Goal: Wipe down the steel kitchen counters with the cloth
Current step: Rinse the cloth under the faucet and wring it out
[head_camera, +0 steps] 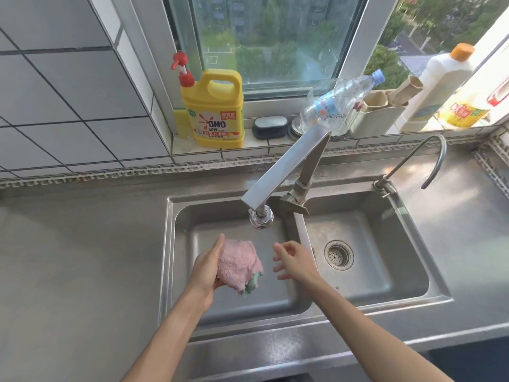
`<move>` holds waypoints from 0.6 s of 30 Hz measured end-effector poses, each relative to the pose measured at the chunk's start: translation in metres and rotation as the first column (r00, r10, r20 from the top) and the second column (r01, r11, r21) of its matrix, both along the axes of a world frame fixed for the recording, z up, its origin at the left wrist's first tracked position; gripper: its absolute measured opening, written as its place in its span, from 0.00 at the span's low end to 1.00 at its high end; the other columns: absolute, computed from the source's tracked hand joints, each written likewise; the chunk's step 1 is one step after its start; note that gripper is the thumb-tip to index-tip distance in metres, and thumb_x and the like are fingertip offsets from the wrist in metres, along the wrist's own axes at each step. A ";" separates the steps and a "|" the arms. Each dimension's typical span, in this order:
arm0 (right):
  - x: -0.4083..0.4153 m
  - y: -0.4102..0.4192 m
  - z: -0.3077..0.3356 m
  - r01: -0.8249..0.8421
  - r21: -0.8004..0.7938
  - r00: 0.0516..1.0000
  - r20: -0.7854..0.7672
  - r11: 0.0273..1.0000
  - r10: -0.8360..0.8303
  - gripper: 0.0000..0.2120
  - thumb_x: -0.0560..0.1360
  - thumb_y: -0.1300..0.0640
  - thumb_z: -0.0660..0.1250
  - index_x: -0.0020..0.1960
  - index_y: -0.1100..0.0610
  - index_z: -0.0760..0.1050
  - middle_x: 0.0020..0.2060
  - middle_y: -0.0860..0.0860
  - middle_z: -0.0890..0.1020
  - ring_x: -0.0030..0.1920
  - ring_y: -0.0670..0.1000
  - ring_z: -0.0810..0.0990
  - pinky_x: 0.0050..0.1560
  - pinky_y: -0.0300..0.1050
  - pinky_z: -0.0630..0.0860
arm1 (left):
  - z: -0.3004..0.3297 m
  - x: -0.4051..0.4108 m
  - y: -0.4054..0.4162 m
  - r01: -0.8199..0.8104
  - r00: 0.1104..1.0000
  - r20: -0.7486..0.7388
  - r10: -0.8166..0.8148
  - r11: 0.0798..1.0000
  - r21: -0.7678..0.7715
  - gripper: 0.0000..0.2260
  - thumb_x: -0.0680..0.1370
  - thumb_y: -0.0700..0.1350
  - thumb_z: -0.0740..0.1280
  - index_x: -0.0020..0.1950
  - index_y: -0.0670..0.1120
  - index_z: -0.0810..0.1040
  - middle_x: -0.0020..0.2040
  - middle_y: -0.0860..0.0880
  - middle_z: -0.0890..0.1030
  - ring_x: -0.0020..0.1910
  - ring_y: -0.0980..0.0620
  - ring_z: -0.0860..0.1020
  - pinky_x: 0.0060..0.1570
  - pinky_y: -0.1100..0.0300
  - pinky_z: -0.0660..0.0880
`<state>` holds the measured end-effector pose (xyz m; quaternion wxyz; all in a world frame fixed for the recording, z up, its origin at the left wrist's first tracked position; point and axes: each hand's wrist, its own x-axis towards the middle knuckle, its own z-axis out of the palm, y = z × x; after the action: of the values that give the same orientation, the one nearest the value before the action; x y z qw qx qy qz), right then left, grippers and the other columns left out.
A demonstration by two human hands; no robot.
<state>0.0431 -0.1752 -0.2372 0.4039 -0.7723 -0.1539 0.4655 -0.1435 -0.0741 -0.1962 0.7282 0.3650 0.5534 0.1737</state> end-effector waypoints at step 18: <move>-0.067 0.024 0.033 -0.235 0.197 0.816 -0.492 0.952 0.303 0.16 0.77 0.49 0.72 0.51 0.62 0.74 0.36 0.52 0.71 0.28 0.48 0.67 0.29 0.42 0.56 | 0.030 -0.029 0.023 0.256 0.954 -0.229 -0.196 0.927 0.275 0.20 0.83 0.63 0.60 0.54 0.54 0.87 0.52 0.53 0.88 0.44 0.61 0.85 0.42 0.59 0.78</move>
<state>-0.0237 -0.1510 -0.2039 0.4083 -0.5620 -0.1769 0.6972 -0.1725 -0.0510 -0.1664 0.6208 0.5487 0.5437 0.1335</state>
